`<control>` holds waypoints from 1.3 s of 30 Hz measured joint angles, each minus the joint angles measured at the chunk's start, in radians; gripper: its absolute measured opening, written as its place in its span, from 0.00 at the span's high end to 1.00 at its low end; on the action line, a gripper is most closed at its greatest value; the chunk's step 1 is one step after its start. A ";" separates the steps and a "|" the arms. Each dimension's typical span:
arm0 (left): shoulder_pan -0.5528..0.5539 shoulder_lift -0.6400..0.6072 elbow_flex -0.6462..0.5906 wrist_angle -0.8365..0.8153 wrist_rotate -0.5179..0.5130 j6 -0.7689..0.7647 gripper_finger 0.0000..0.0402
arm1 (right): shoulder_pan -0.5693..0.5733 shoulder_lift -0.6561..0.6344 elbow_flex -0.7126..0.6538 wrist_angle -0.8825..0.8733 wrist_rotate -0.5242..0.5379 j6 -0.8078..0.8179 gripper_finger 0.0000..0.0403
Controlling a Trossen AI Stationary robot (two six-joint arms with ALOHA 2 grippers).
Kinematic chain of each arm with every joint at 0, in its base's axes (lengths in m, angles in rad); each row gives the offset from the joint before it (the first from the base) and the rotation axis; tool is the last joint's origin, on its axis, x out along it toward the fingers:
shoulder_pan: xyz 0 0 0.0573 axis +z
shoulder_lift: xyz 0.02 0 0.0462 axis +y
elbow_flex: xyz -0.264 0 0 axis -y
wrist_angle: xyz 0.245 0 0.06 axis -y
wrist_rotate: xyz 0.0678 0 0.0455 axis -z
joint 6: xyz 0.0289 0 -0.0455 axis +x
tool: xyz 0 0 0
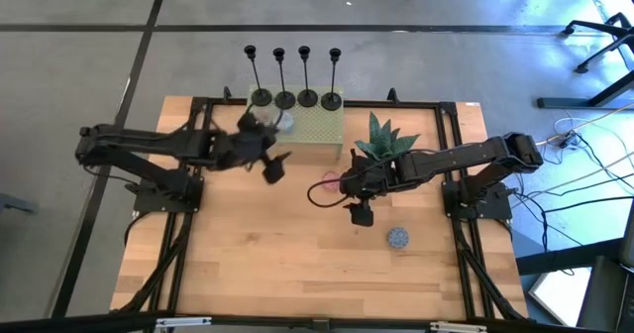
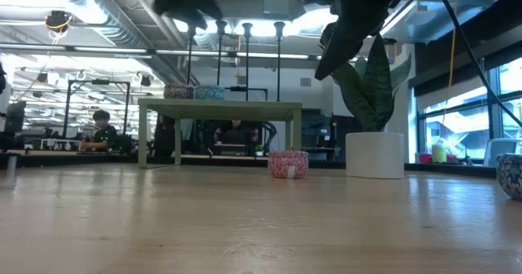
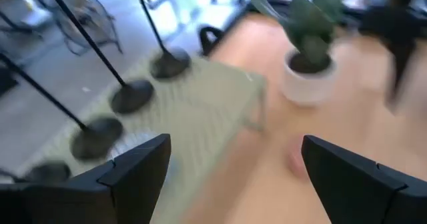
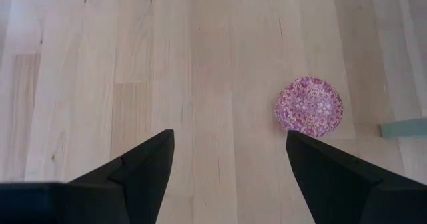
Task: Pick & Place candle stick holders
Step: Put the red scented candle on the shelf
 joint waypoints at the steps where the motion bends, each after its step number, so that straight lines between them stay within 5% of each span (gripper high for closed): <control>1: -0.031 -0.013 0.000 -0.038 -0.003 -0.030 0.16 | 0.000 0.000 0.000 0.000 0.000 0.000 0.27; 6: -0.183 -0.042 -0.059 -0.071 -0.025 -0.160 0.16 | 0.000 0.004 0.000 -0.002 0.018 0.013 0.27; 13: -0.337 -0.032 -0.176 -0.032 -0.141 -0.274 0.16 | -0.002 0.064 0.000 0.041 0.182 0.053 0.27; 39: -0.361 -0.036 -0.177 -0.026 -0.163 -0.288 0.16 | -0.167 0.262 0.000 0.235 0.121 0.102 0.22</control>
